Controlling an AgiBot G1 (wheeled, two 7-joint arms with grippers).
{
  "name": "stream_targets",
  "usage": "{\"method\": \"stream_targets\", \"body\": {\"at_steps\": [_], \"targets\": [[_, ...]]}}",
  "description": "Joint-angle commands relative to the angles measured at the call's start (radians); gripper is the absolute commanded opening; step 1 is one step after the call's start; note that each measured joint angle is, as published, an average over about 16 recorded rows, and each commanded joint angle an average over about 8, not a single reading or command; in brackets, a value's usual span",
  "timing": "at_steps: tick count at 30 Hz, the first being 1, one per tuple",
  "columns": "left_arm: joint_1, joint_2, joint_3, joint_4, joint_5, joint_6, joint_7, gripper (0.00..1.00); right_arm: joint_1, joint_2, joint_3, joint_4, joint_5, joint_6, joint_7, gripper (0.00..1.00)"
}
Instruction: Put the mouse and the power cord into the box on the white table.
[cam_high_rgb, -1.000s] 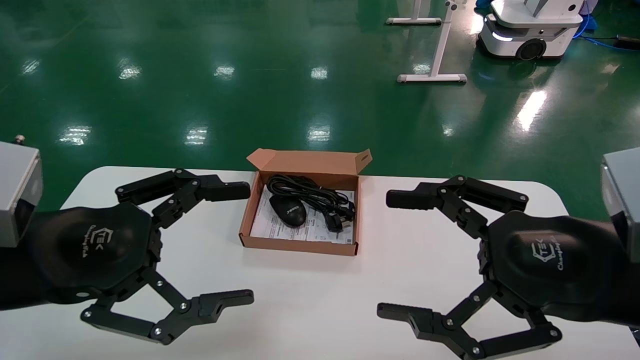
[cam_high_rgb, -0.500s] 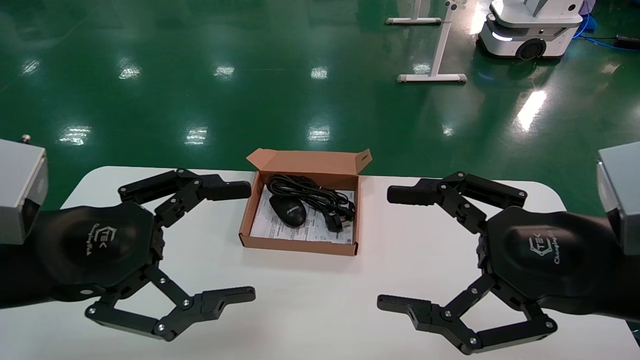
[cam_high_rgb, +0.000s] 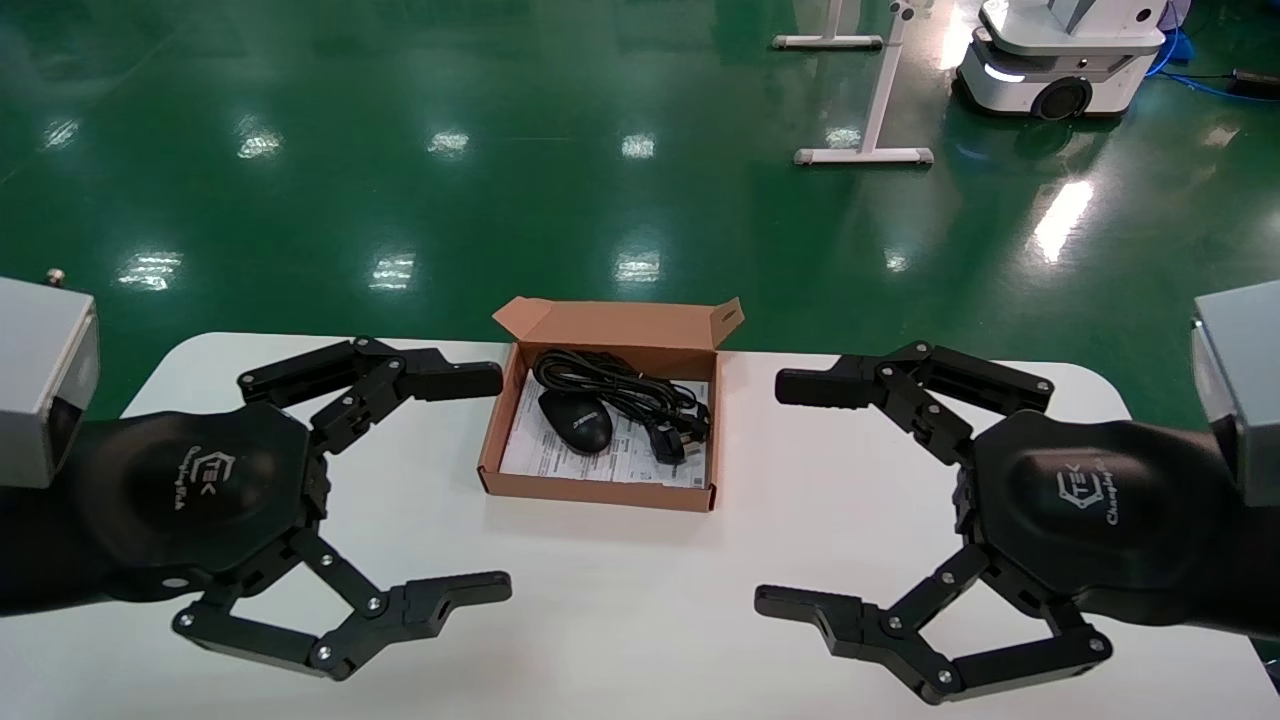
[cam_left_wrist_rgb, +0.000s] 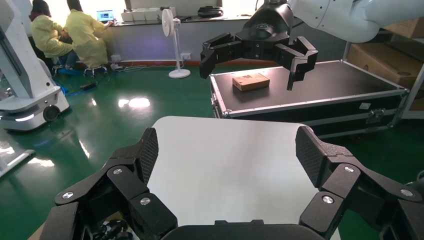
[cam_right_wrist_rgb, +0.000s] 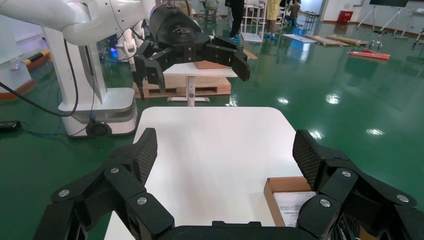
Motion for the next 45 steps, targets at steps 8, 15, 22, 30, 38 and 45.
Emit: {"method": "stream_targets", "body": {"at_steps": [8,15,22,30,38,45], "targets": [[-0.001,0.001,0.001,0.001,0.001,-0.001,0.000,1.00,0.001,0.000,-0.001,-0.001,-0.001,0.001,0.000,1.00],[-0.001,0.001,0.001,0.001,0.001,-0.001,0.000,1.00,0.001,-0.001,-0.001,-0.001,-0.001,0.001,-0.001,1.00],[-0.001,0.001,0.001,0.001,0.001,-0.001,0.000,1.00,0.001,-0.001,-0.001,-0.002,-0.001,0.001,-0.001,1.00],[-0.001,0.001,0.001,0.001,0.001,-0.001,0.000,1.00,0.002,-0.001,-0.001,-0.002,-0.001,0.001,-0.002,1.00],[-0.001,0.001,0.001,0.001,0.001,-0.001,0.000,1.00,0.002,-0.001,-0.001,-0.002,-0.001,0.001,-0.002,1.00],[-0.001,0.001,0.001,0.001,0.001,-0.001,0.000,1.00,0.002,-0.001,-0.001,-0.002,-0.001,0.001,-0.002,1.00]]}}
